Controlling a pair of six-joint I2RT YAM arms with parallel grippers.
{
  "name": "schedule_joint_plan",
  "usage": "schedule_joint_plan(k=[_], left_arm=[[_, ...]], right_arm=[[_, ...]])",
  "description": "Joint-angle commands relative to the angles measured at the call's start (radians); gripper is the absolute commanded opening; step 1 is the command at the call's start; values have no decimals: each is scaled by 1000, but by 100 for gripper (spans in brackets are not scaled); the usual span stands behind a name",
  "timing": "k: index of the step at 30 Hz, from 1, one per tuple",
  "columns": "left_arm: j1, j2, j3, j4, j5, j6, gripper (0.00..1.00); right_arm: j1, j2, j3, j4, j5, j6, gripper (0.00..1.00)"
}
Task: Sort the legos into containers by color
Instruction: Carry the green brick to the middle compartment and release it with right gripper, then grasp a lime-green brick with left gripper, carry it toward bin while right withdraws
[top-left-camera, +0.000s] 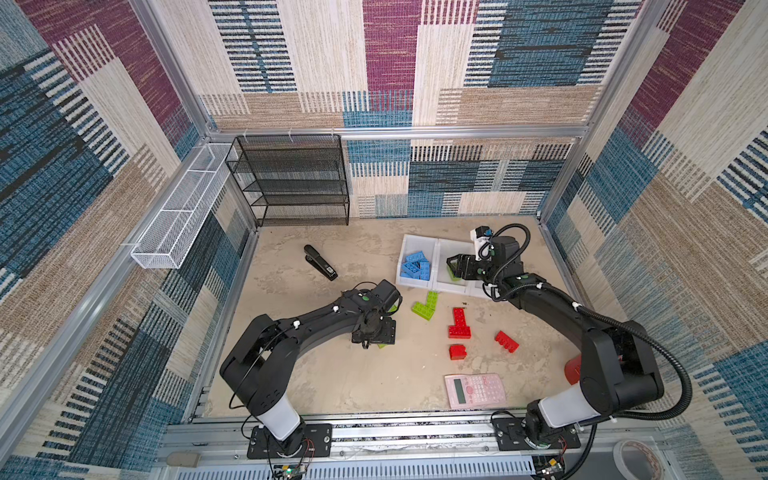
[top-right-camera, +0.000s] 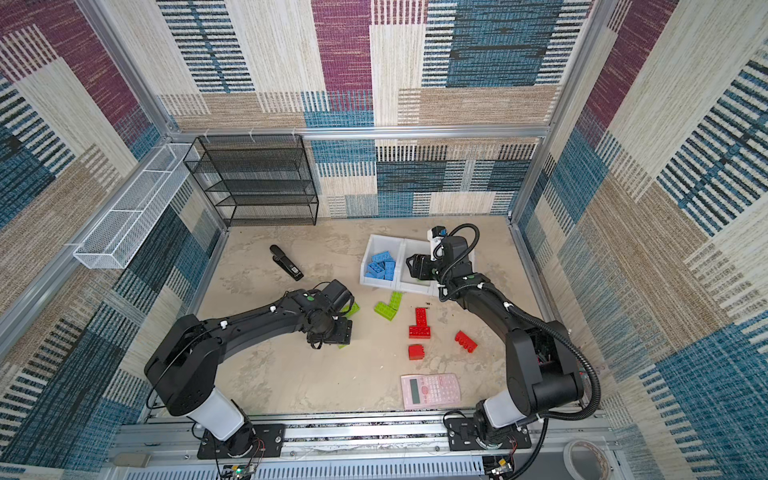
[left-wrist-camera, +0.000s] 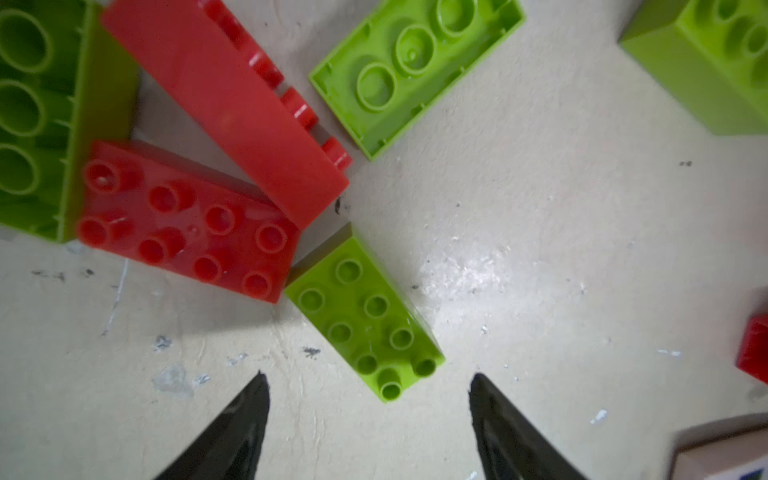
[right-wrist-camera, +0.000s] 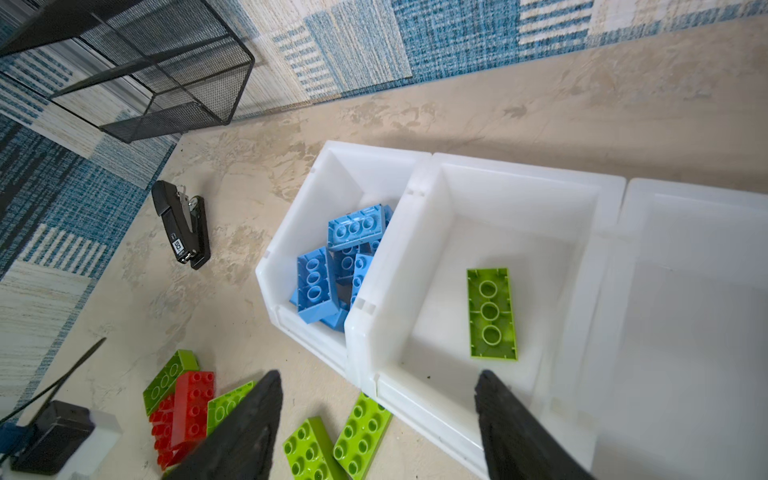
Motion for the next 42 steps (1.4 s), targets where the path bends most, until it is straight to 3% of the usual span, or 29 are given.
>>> schedule_joint_plan(k=[1, 8, 13, 20, 28, 36, 42], left_arm=[[-1, 41, 30, 4, -29, -52, 77], [-2, 120, 95, -15, -59, -49, 77], [-1, 149, 115, -15, -54, -36, 71], [-3, 149, 112, 2, -42, -31, 55], [-4, 131, 107, 12, -25, -19, 29], [-5, 102, 118, 70, 34, -7, 27], [-2, 117, 219, 72, 37, 35, 27]], right_arm=[[0, -12, -9, 68, -17, 13, 75], [0, -16, -29, 93, -39, 21, 74], [0, -18, -35, 102, -42, 24, 74], [1, -30, -41, 106, -42, 25, 74], [1, -47, -42, 107, -51, 38, 72], [21, -130, -75, 100, -67, 34, 73], [25, -248, -173, 136, -64, 56, 73]])
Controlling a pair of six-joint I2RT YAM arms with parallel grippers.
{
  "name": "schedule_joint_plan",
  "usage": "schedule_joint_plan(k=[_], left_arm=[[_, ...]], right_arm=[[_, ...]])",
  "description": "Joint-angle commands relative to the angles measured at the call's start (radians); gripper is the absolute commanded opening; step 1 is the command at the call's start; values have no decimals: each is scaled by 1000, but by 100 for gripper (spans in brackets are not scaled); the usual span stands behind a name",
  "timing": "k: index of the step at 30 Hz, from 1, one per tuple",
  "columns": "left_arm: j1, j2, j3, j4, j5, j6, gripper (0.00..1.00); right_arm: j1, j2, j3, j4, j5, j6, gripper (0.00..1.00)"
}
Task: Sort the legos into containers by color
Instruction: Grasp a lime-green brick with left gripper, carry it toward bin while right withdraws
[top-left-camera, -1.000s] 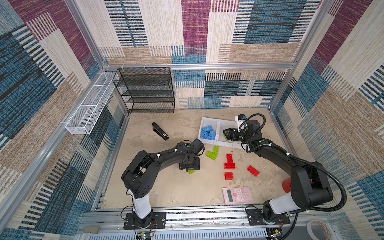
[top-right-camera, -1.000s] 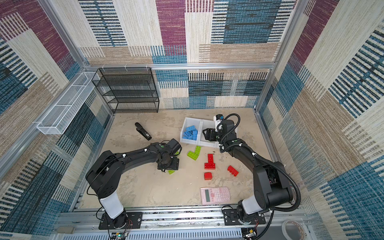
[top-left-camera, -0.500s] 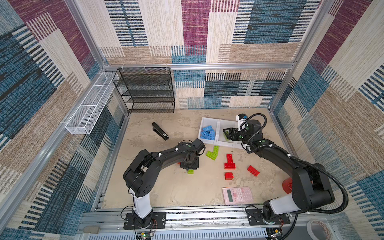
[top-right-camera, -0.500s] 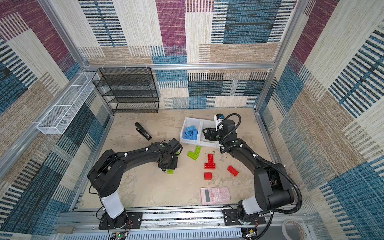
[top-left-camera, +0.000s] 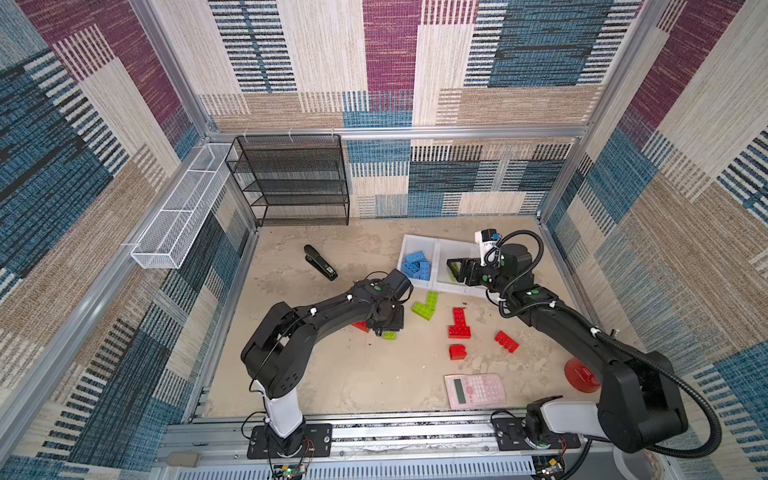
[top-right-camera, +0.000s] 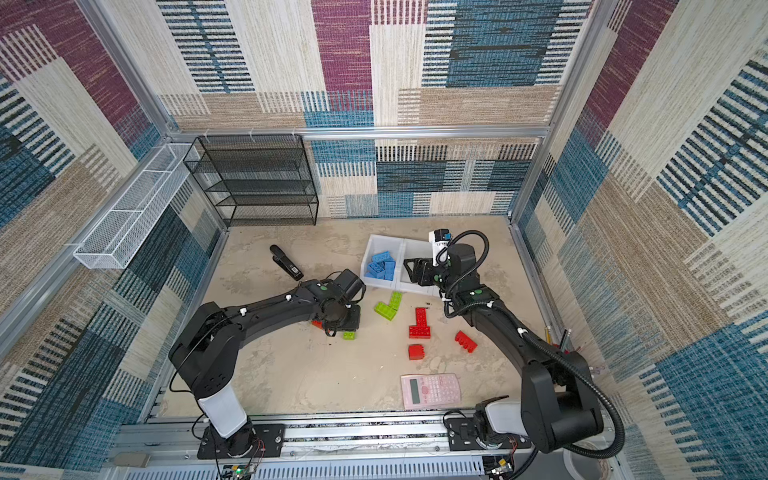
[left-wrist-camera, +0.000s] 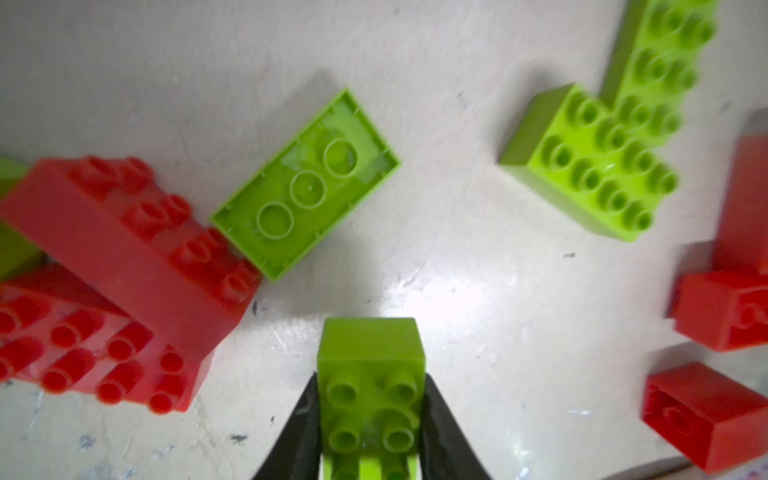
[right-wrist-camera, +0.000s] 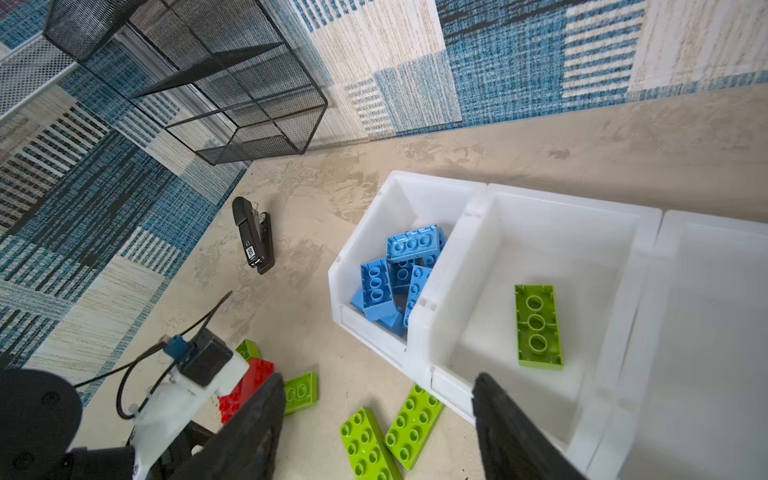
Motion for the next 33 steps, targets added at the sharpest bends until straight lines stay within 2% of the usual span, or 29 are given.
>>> schedule_joint_plan(k=[1, 12, 17, 22, 33], left_arm=[[2, 11, 64, 26, 10, 40, 28], [2, 199, 458, -20, 85, 133, 28], [2, 278, 591, -16, 108, 146, 28], [7, 385, 732, 8, 126, 165, 28], [26, 719, 1201, 44, 228, 130, 28]], right_arm=[[6, -69, -68, 74, -7, 32, 73], [11, -333, -237, 62, 57, 55, 78], [12, -413, -275, 38, 51, 71, 78], [12, -525, -352, 139, 33, 129, 77], [23, -560, -349, 132, 51, 124, 77]])
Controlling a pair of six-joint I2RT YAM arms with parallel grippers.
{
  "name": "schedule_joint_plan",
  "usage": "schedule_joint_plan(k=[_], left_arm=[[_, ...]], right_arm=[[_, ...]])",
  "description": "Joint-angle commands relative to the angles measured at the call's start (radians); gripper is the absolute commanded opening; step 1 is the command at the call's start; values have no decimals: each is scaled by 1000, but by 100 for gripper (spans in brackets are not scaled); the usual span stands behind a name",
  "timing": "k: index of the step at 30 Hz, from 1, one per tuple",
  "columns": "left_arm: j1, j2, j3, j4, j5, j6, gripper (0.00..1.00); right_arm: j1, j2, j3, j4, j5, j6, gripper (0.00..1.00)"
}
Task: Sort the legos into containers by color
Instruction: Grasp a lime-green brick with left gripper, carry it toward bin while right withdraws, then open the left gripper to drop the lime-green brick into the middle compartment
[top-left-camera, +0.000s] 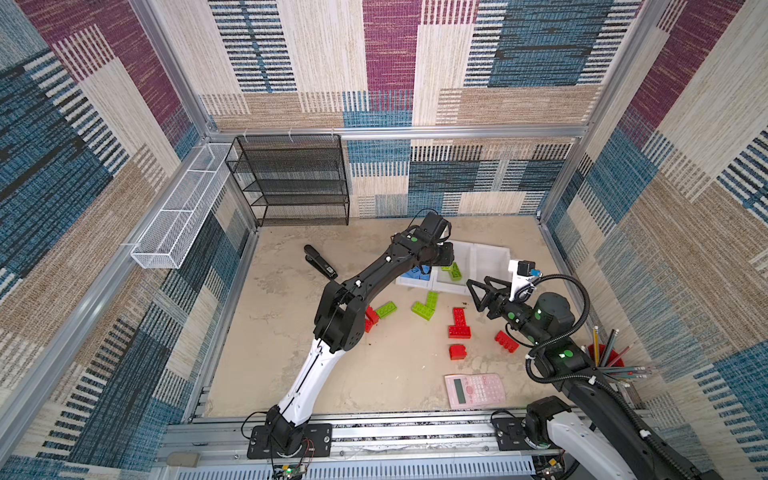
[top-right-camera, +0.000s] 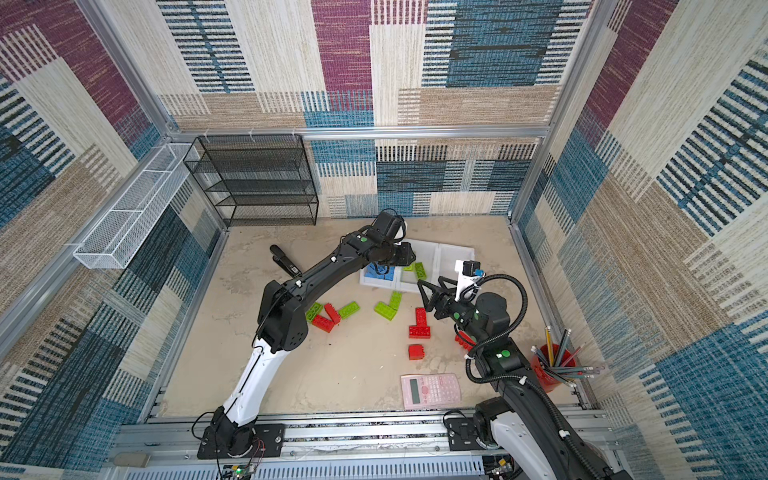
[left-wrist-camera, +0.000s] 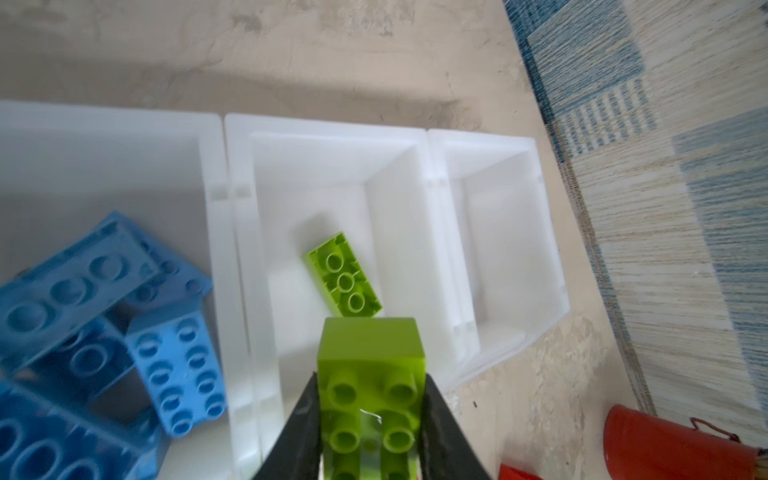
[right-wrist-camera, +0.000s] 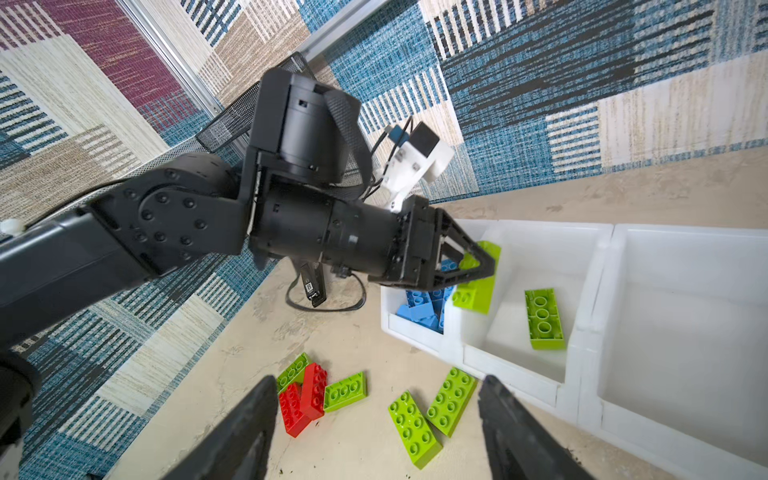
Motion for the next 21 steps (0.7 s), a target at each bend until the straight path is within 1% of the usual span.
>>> schedule_joint_plan(k=[1, 4, 6, 9, 18, 21], left_arm=[[11, 67, 87, 32, 71, -1, 28], [22, 112, 120, 70, 125, -21, 29], [28, 131, 123, 87, 125, -30, 31], [32, 151, 138, 94, 134, -40, 33], [32, 120, 127, 87, 118, -26, 54], [32, 91, 114, 75, 107, -22, 58]], right_arm=[[4, -11, 1, 35, 7, 13, 77], [4, -26, 8, 43, 1, 24, 77], [5, -39, 12, 58, -8, 25, 77], [5, -35, 34, 20, 1, 2, 77], [8, -40, 54, -47, 33, -6, 78], [8, -32, 74, -77, 39, -17, 78]])
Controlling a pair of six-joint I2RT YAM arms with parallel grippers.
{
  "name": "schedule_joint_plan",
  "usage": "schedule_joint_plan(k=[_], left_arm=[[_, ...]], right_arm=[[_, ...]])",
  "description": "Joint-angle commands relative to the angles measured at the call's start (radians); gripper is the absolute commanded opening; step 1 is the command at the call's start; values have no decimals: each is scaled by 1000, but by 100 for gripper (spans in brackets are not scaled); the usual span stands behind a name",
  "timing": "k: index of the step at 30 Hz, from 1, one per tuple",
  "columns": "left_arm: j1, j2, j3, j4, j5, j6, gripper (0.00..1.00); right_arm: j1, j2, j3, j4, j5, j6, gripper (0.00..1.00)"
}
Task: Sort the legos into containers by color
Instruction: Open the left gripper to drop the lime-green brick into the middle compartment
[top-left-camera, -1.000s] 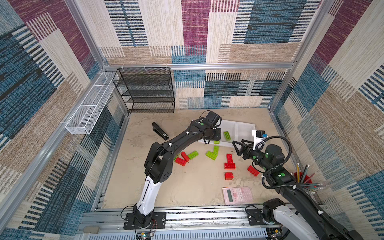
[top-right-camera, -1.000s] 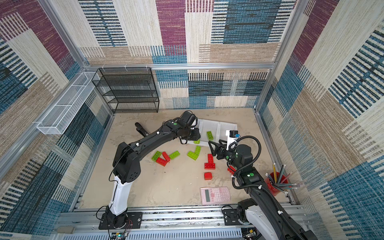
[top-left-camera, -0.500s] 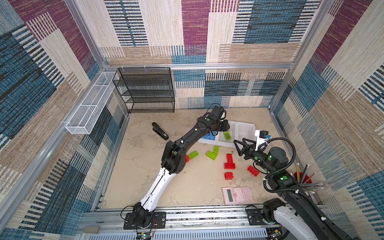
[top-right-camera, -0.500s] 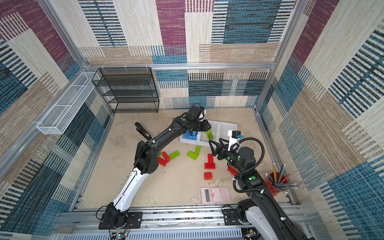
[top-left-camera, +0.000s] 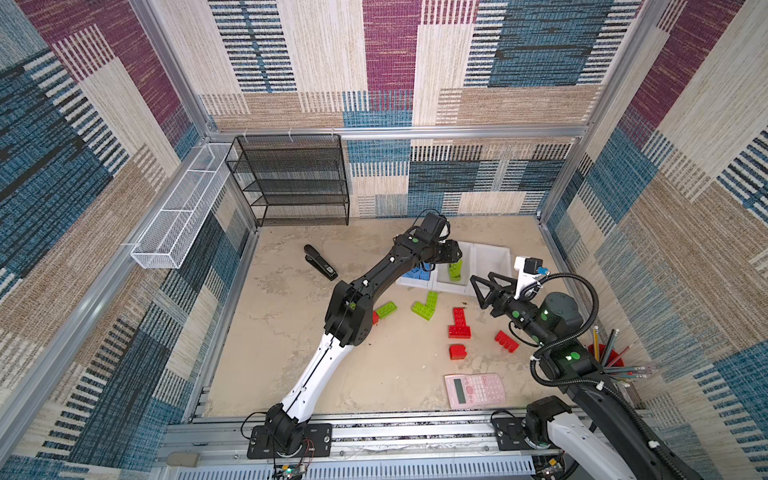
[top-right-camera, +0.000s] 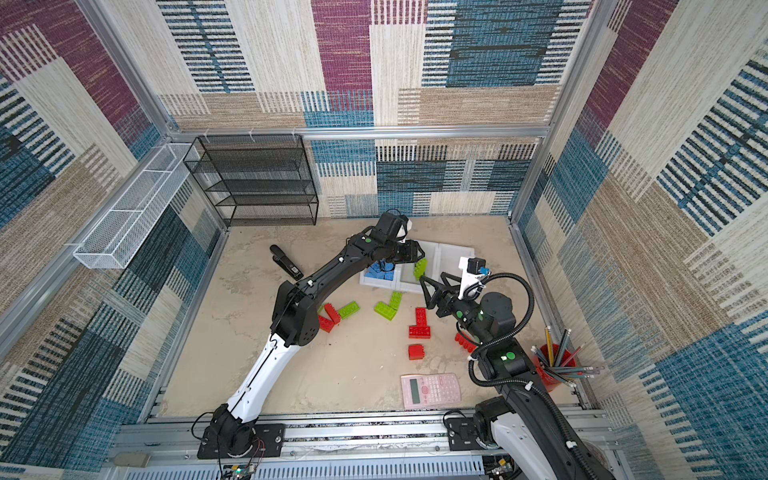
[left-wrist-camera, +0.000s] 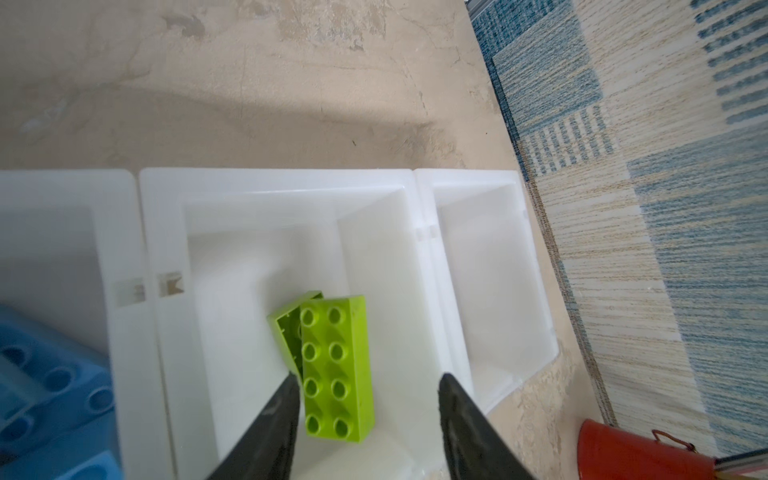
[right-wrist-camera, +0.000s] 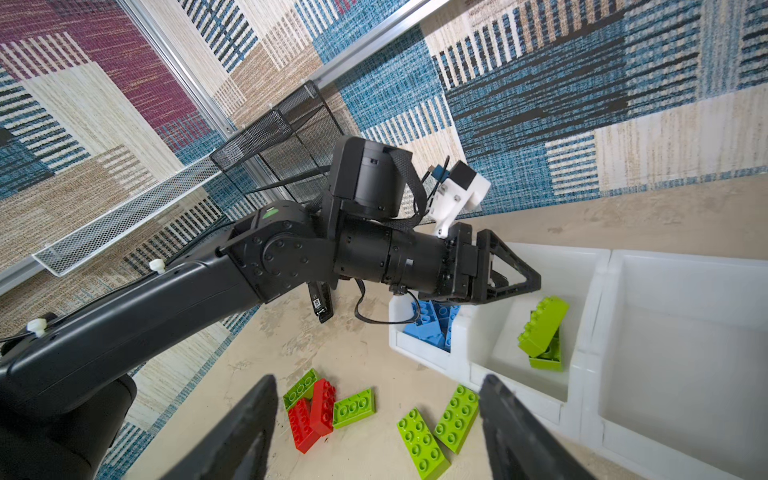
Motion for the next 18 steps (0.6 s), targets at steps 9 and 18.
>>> schedule_joint_plan(k=[9, 18], left_arm=[[11, -404, -475, 178, -107, 17, 59], [60, -848, -1081, 395, -177, -89, 59]], right_arm=[[5, 136, 94, -135, 47, -64, 77], [129, 327, 133, -137, 64, -98, 75]])
